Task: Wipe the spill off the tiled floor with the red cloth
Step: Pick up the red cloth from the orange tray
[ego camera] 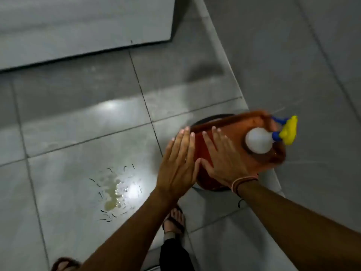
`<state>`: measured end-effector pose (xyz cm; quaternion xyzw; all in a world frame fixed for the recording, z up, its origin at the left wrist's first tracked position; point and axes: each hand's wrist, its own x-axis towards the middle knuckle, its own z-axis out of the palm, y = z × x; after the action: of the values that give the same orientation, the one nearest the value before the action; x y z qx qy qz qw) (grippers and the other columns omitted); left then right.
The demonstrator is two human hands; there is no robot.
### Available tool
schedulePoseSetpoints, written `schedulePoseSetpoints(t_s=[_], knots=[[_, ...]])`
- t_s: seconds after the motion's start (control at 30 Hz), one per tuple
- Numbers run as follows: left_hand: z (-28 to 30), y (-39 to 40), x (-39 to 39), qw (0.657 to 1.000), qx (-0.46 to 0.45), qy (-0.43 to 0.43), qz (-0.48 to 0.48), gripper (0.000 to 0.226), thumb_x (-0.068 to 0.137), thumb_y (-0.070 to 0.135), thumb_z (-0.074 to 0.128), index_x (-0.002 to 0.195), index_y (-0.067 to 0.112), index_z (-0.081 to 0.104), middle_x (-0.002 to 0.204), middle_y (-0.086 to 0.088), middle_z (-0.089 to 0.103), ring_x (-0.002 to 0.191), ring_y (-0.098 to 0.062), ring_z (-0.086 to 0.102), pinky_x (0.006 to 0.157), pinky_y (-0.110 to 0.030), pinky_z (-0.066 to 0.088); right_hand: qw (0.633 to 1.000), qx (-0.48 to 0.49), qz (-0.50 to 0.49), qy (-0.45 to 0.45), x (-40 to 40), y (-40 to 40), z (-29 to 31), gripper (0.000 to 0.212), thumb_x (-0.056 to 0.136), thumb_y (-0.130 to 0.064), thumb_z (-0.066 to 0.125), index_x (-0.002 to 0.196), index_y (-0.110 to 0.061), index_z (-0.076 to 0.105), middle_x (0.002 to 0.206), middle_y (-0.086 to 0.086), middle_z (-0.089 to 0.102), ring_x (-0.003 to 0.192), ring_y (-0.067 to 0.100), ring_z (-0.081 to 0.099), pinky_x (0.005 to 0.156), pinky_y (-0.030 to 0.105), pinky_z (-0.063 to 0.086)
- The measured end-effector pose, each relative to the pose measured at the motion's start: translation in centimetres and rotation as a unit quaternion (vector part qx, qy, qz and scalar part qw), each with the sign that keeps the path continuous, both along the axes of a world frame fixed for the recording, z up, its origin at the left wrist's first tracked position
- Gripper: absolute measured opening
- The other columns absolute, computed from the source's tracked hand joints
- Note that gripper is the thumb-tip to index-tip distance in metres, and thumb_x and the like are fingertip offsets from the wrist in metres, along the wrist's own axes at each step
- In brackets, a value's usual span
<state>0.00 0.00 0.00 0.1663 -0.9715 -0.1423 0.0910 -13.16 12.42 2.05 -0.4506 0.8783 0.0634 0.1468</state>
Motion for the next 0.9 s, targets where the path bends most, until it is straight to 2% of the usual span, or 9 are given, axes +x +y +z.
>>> schedulePoseSetpoints(t_s=[0.1,0.23,0.3,0.4,0.53,0.63,0.67,0.77,0.9], knots=[[-7.0,2.4,-0.5,0.999,0.030,-0.024,0.010,0.067,0.109,0.037,0.038,0.162,-0.003,0.032,0.170,-0.025,0.029,0.160,-0.036,0.028,0.128,-0.051,0.031,0.999,0.013,-0.008,-0.039,-0.2,1.9,-6.7,0.082,0.096,-0.059,0.026,0.164,-0.015,0.017,0.170,0.026,0.013,0.158,0.040,0.017,0.127,0.055,0.021],[-12.0,3.8,0.3,0.999,0.040,-0.030,-0.014,0.067,0.109,0.036,0.041,0.162,-0.003,0.032,0.171,-0.024,0.028,0.160,-0.035,0.026,0.129,-0.050,0.029,0.994,-0.050,-0.043,-0.087,0.4,2.9,-11.4,0.075,0.098,-0.052,0.031,0.164,-0.020,0.015,0.172,0.024,0.005,0.160,0.038,0.008,0.128,0.053,0.012],[-12.3,3.5,0.5,0.999,0.031,-0.018,-0.018,0.067,0.109,0.039,0.039,0.163,-0.002,0.032,0.172,-0.023,0.027,0.161,-0.034,0.026,0.131,-0.047,0.024,0.989,-0.086,-0.071,-0.099,0.7,2.6,-11.4,0.064,0.102,-0.034,0.039,0.162,-0.017,0.026,0.171,0.023,0.011,0.160,0.038,0.012,0.128,0.050,0.016],[-10.7,2.3,1.4,0.999,0.036,-0.030,-0.014,0.069,0.110,0.043,0.036,0.163,-0.001,0.032,0.172,-0.022,0.028,0.161,-0.033,0.026,0.131,-0.047,0.025,0.972,-0.119,-0.152,-0.135,0.1,2.0,-9.9,0.050,0.100,0.001,0.049,0.150,-0.008,0.045,0.165,0.020,0.033,0.154,0.037,0.030,0.125,0.050,0.030],[-7.1,-2.5,5.4,0.997,0.013,-0.069,0.019,0.069,0.111,0.046,0.033,0.164,0.000,0.032,0.172,-0.021,0.028,0.161,-0.033,0.026,0.131,-0.046,0.023,0.968,-0.096,-0.183,-0.144,-0.7,-0.9,-4.7,0.050,0.096,0.011,0.051,0.145,0.003,0.050,0.151,0.027,0.049,0.142,0.046,0.044,0.122,0.057,0.034],[-5.0,-7.2,10.3,0.992,-0.025,-0.101,0.069,0.071,0.110,0.046,0.031,0.163,-0.001,0.031,0.172,-0.022,0.028,0.160,-0.035,0.027,0.129,-0.047,0.025,0.952,-0.172,-0.222,-0.125,1.0,-3.7,-0.2,0.045,0.098,0.009,0.048,0.142,-0.001,0.052,0.134,0.016,0.061,0.124,0.031,0.055,0.117,0.028,0.033],[-4.8,-8.5,12.0,0.990,-0.039,-0.106,0.086,0.071,0.109,0.045,0.032,0.163,-0.002,0.031,0.172,-0.023,0.028,0.160,-0.035,0.028,0.129,-0.047,0.025,0.947,-0.203,-0.218,-0.120,1.7,-4.7,0.7,0.046,0.098,0.010,0.047,0.142,-0.003,0.052,0.133,0.016,0.063,0.121,0.032,0.057,0.116,0.028,0.035],[-5.9,-12.5,18.5,0.982,-0.057,-0.111,0.144,0.071,0.109,0.042,0.033,0.164,-0.003,0.029,0.172,-0.023,0.025,0.160,-0.035,0.026,0.130,-0.047,0.024,0.947,-0.244,-0.174,-0.118,5.0,-9.0,-0.1,0.049,0.096,0.014,0.047,0.142,-0.001,0.052,0.139,0.025,0.061,0.127,0.041,0.058,0.116,0.046,0.041],[-12.6,-15.9,27.4,0.969,-0.065,-0.119,0.208,0.071,0.110,0.042,0.029,0.166,-0.001,0.023,0.174,-0.022,0.019,0.161,-0.035,0.022,0.129,-0.048,0.019,0.944,-0.256,-0.135,-0.161,11.1,-14.2,-8.7,0.051,0.095,0.016,0.048,0.143,-0.001,0.051,0.145,0.025,0.057,0.133,0.042,0.055,0.119,0.050,0.041]])
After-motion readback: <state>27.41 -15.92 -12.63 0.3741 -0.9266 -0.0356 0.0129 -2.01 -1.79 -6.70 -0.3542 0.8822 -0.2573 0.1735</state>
